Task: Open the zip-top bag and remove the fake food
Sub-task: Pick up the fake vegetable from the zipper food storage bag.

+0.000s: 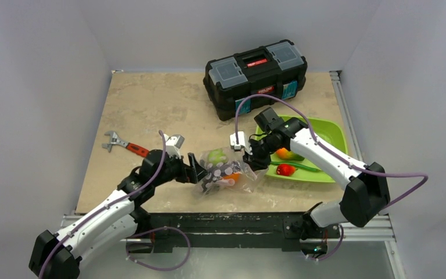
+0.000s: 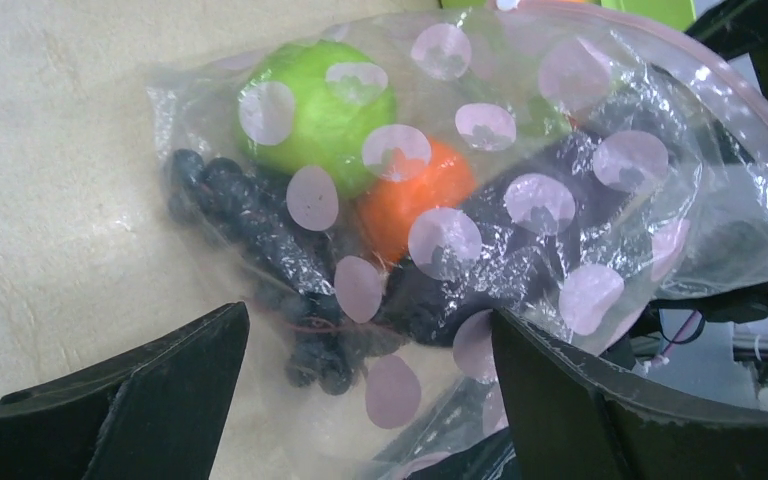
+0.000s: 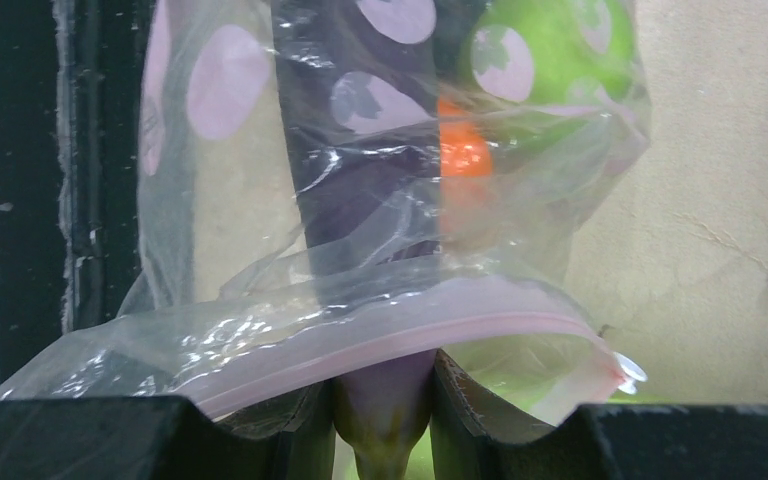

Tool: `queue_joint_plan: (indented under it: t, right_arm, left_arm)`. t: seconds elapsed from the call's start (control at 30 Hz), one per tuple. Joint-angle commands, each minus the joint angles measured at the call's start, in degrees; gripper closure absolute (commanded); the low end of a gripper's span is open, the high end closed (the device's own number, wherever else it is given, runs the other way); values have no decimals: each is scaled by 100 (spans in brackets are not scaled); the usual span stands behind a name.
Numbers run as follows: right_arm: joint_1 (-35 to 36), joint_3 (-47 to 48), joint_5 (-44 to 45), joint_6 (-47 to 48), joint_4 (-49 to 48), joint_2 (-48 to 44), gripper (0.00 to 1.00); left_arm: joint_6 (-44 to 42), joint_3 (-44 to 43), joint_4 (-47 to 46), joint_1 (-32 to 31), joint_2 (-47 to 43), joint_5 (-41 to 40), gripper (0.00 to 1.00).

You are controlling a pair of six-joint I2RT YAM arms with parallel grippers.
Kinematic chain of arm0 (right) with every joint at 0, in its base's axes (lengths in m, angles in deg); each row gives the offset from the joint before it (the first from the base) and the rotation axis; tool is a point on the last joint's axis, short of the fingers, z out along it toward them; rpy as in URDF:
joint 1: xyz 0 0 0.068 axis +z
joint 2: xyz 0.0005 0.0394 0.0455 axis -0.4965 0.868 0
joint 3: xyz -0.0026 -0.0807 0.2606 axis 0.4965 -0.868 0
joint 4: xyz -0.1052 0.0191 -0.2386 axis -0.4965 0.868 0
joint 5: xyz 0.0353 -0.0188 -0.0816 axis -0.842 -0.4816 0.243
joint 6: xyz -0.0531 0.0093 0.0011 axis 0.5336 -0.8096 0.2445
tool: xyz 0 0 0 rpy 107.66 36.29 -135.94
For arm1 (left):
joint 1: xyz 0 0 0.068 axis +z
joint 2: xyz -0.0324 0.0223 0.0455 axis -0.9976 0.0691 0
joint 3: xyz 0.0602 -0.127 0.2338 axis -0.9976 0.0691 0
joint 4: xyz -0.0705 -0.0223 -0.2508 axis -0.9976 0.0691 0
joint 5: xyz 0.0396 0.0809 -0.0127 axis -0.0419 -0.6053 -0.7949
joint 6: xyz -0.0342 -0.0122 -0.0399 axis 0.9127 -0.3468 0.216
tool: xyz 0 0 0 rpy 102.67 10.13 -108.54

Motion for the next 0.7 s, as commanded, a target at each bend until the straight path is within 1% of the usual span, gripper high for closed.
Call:
queue_joint_plan:
  t: [0.0,0.07,0.23,0.33,0.37,0.5,0.57,0.67]
  right_arm:
    - [-8,69,351,-212,-453,-187,99]
    - [-5,137,469,-159,-402,-239,99]
    - [-6,330,706,33,-139,-410,99]
    - [-7,244,1023,67,-139,-549,99]
    - [-5,211,1104,65,-141,-615,99]
    - [-9,108,1285,41,-167,-795,99]
    - [-18,120,1433,18,-175,-874,99]
    - [-46,110,1688,-25,-229,-1052,99]
  left_arm:
    - [147,169,-60,12,-184,361,10]
    - [151,214,158,27,-244,140,13]
    - [202,205,413,44,-121,-158,26]
    - [109,156,420,39,-99,-158,28]
    - [52,150,415,39,-131,-119,28]
    - [-291,47,516,45,-473,123,22]
    - [-421,-51,759,46,-630,57,19]
    - [-551,-135,1051,42,-760,-105,19]
